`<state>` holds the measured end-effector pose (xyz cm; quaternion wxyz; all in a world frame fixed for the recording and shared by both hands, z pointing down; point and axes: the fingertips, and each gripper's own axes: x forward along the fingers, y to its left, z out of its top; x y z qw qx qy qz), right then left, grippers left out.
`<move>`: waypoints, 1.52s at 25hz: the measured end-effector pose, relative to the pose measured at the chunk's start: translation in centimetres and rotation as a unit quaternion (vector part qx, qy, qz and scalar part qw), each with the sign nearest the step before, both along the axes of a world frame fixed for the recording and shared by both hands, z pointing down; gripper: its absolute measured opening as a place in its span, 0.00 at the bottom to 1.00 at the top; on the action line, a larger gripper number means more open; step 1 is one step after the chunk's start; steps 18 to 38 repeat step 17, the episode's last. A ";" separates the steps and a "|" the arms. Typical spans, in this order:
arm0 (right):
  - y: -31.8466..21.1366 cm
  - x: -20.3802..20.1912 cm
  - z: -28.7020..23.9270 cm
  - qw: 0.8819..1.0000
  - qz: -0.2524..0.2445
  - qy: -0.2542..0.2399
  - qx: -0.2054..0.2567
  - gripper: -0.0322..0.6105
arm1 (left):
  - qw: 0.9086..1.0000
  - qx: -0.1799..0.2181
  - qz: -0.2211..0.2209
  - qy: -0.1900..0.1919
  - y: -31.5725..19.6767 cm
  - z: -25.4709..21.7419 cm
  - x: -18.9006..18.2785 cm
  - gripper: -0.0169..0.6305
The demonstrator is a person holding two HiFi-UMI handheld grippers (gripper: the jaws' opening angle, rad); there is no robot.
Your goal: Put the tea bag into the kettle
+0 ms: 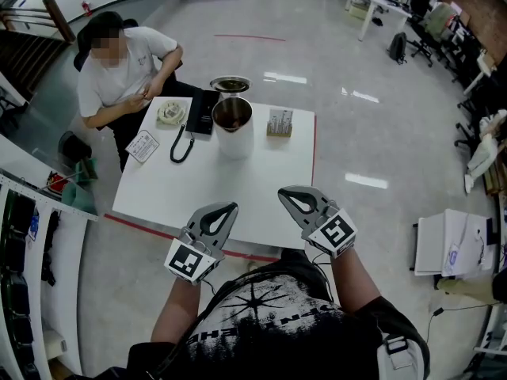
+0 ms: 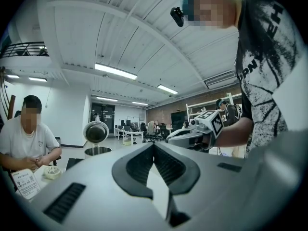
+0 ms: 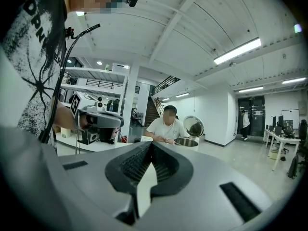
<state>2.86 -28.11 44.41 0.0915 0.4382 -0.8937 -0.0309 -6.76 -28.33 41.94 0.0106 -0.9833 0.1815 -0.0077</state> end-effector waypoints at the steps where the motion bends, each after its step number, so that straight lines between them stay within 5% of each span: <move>1: 0.0 -0.1 0.0 1.000 -0.001 0.001 0.001 0.06 | 1.000 0.000 -0.001 0.000 0.0 0.0 -0.1 0.05; 38: 1.0 -1.5 -0.8 1.000 -0.003 0.012 0.011 0.06 | 1.000 0.006 -0.007 -0.006 1.0 0.3 -1.9 0.05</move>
